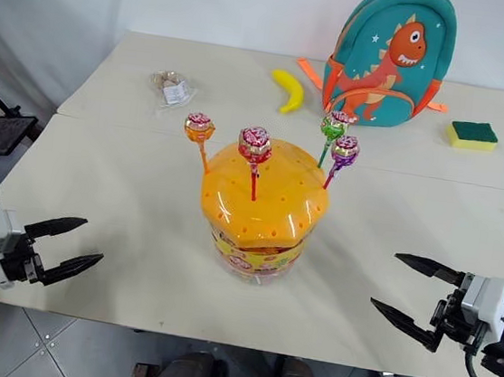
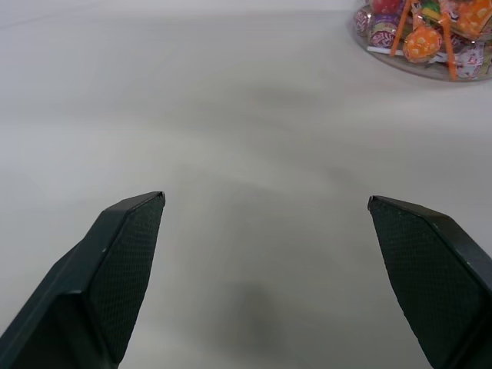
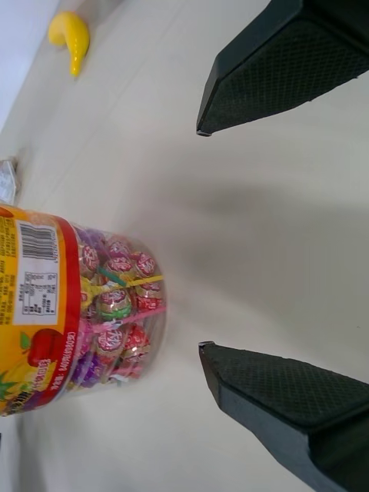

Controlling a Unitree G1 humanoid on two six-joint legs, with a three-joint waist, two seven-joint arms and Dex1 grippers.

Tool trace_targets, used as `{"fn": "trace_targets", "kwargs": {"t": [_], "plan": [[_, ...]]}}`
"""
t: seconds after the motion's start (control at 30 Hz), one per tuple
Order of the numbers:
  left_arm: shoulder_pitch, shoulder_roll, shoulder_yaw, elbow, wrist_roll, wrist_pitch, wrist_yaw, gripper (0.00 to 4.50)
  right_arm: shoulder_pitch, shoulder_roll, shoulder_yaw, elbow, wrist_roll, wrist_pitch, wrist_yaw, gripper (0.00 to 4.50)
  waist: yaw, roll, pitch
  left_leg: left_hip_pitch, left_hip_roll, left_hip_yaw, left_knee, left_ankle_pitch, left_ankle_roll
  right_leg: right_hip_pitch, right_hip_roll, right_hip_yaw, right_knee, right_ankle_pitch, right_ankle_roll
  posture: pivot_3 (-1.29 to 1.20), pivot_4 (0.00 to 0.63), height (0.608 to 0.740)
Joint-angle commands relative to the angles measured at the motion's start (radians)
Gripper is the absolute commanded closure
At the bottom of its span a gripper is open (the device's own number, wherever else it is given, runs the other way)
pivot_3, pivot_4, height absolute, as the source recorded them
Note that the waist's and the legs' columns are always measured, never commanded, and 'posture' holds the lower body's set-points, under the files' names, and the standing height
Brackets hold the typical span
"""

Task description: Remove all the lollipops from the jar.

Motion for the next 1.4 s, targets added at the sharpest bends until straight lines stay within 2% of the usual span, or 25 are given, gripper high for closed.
{"fn": "trace_targets", "kwargs": {"t": [0.03, 0.2, 0.27, 0.33, 0.4, 0.5, 0.7, 0.87, 1.03, 1.4], "plan": [[-0.007, 0.017, 0.003, -0.041, -0.002, -0.002, 0.001, 0.00, -0.016, -0.025, -0.032, -0.015, 0.038, 0.029, 0.011, 0.01, 0.000, 0.000, 0.000, 0.000, 0.000, 0.000, 0.000, 0.000, 0.000, 0.000, 0.000, 0.000, 0.000, 0.000, 0.000, 0.00, 0.150, 0.740], [-0.064, -0.001, 0.006, -0.061, -0.059, 0.069, 0.033, 0.00, -0.059, -0.041, -0.083, -0.029, 0.137, 0.143, -0.023, 0.01, 0.002, 0.000, 0.000, 0.000, 0.000, 0.000, 0.000, 0.000, 0.000, 0.000, 0.000, 0.000, 0.000, 0.000, 0.000, 0.00, 0.150, 0.740], [-0.123, -0.003, 0.023, -0.106, -0.183, 0.181, 0.032, 0.00, -0.081, -0.029, -0.129, -0.048, 0.224, 0.195, -0.043, 0.01, 0.003, 0.000, 0.000, 0.000, 0.000, 0.000, 0.000, 0.000, 0.000, 0.000, 0.000, 0.000, 0.001, 0.000, 0.000, 0.00, 0.150, 0.740], [-0.201, 0.008, 0.036, -0.165, -0.363, 0.340, 0.035, 0.00, -0.099, -0.010, -0.187, -0.082, 0.320, 0.233, -0.068, 0.01, 0.005, 0.000, 0.000, 0.000, 0.000, 0.000, 0.000, 0.000, 0.000, 0.000, 0.000, 0.000, 0.002, 0.000, 0.000, 0.00, 0.150, 0.740], [-0.259, 0.022, 0.028, -0.194, -0.444, 0.432, 0.037, 0.00, -0.107, 0.000, -0.225, -0.114, 0.377, 0.265, -0.093, 0.01, 0.002, 0.000, 0.000, -0.001, 0.000, -0.002, 0.001, 0.000, 0.000, 0.000, -0.001, -0.001, 0.002, 0.000, 0.000, 0.00, 0.150, 0.740], [-0.390, 0.043, -0.050, -0.239, -0.517, 0.547, 0.023, 0.00, -0.104, 0.006, -0.288, -0.168, 0.447, 0.312, -0.141, 0.01, 0.002, 0.000, 0.000, -0.001, 0.000, -0.002, 0.001, 0.000, 0.000, 0.001, 0.000, -0.001, 0.002, 0.000, 0.000, 0.00, 0.150, 0.740], [-0.714, -0.027, -0.229, -0.204, -0.480, 0.601, 0.030, 0.00, -0.038, 0.030, -0.326, -0.310, 0.485, 0.343, -0.147, 0.01, 0.006, -0.001, 0.000, -0.001, -0.003, -0.001, 0.002, 0.002, 0.002, 0.002, 0.003, -0.001, 0.003, 0.001, 0.002, 0.00, 0.150, 0.740], [-0.821, -0.050, -0.303, -0.170, -0.477, 0.644, -0.023, 0.00, 0.021, 0.056, -0.328, -0.314, 0.437, 0.310, -0.101, 0.01, -0.001, -0.001, 0.000, 0.000, -0.003, 0.003, 0.002, 0.002, 0.002, 0.001, 0.007, 0.001, 0.003, 0.001, 0.003, 0.00, 0.150, 0.740], [-0.872, -0.073, -0.338, -0.138, -0.461, 0.644, -0.073, 1.08, 0.031, 0.075, -0.331, -0.304, 0.409, 0.288, -0.089, 0.00, 0.002, -0.001, 0.000, 0.001, -0.002, 0.004, 0.002, 0.003, 0.003, 0.001, 0.008, 0.003, 0.003, 0.002, 0.003, 0.00, 0.150, 0.740], [-0.920, -0.145, -0.374, -0.128, -0.415, 0.628, -0.099, 4.46, 0.059, 0.092, -0.334, -0.328, 0.418, 0.283, -0.080, 0.00, 0.004, -0.001, 0.000, 0.000, -0.003, 0.004, 0.003, 0.003, 0.003, 0.001, 0.009, 0.004, 0.003, 0.002, 0.004, 0.00, 0.150, 0.740]]}}
